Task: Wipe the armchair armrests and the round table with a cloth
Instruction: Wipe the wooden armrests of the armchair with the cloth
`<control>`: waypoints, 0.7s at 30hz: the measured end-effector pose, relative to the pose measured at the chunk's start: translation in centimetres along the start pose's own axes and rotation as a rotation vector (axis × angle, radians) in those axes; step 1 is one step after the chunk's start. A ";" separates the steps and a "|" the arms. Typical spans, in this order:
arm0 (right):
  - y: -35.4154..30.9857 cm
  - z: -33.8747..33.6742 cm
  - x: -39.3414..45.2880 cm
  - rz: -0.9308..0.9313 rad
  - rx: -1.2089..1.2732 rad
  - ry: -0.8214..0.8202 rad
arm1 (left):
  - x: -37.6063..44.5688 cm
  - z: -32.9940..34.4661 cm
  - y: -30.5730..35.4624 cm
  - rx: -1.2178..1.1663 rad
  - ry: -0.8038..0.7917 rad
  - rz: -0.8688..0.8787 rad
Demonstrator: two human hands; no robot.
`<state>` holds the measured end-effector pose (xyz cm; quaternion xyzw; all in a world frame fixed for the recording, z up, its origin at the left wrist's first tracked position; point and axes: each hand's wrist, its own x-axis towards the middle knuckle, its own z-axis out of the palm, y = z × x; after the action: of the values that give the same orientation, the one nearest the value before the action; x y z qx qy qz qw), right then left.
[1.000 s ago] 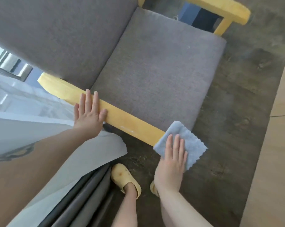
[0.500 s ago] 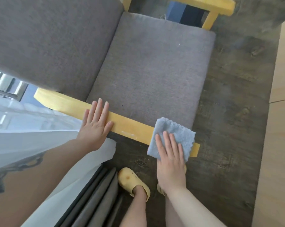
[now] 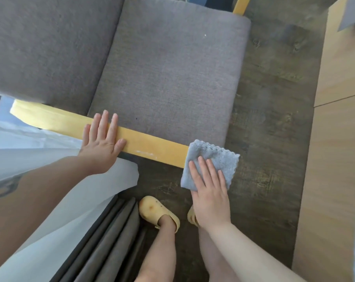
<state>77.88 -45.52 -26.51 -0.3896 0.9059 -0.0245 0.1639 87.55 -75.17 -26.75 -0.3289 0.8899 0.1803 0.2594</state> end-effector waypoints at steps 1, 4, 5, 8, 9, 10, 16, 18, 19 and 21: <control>-0.2 -0.1 0.7 0.062 0.000 0.008 | 0.1 -0.1 0.0 -0.003 -0.013 -0.007; -3.5 -0.6 3.6 0.137 0.063 -0.002 | 0.1 -0.3 0.2 0.009 -0.044 -0.028; -4.2 -0.7 3.9 0.095 0.076 -0.016 | 0.0 -0.4 0.3 0.020 -0.052 -0.034; -2.0 -0.6 1.9 -0.116 0.019 -0.050 | 0.0 -0.6 0.5 0.042 -0.065 -0.051; -0.1 -0.5 1.0 -0.166 -0.017 -0.045 | -0.1 -0.7 0.7 0.051 -0.070 -0.056; 1.6 -0.5 0.4 -0.175 -0.054 -0.035 | -0.1 -0.7 0.7 0.060 -0.070 -0.061; -1.6 -0.8 3.2 0.088 -0.011 0.001 | 0.1 -0.4 0.9 0.092 -0.049 -0.087; -3.0 -0.2 2.8 -0.027 0.003 -0.022 | 0.1 -0.3 0.7 0.090 -0.053 -0.088; -2.6 0.0 2.2 -0.087 -0.011 -0.036 | 0.1 -0.2 0.6 0.082 -0.047 -0.082; -0.3 0.0 1.1 -0.124 -0.048 -0.023 | 0.3 -0.2 0.3 0.056 -0.024 -0.054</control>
<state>77.38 -46.50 -26.81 -0.4491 0.8784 -0.0086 0.1631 87.08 -75.14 -26.71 -0.3431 0.8823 0.1522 0.2842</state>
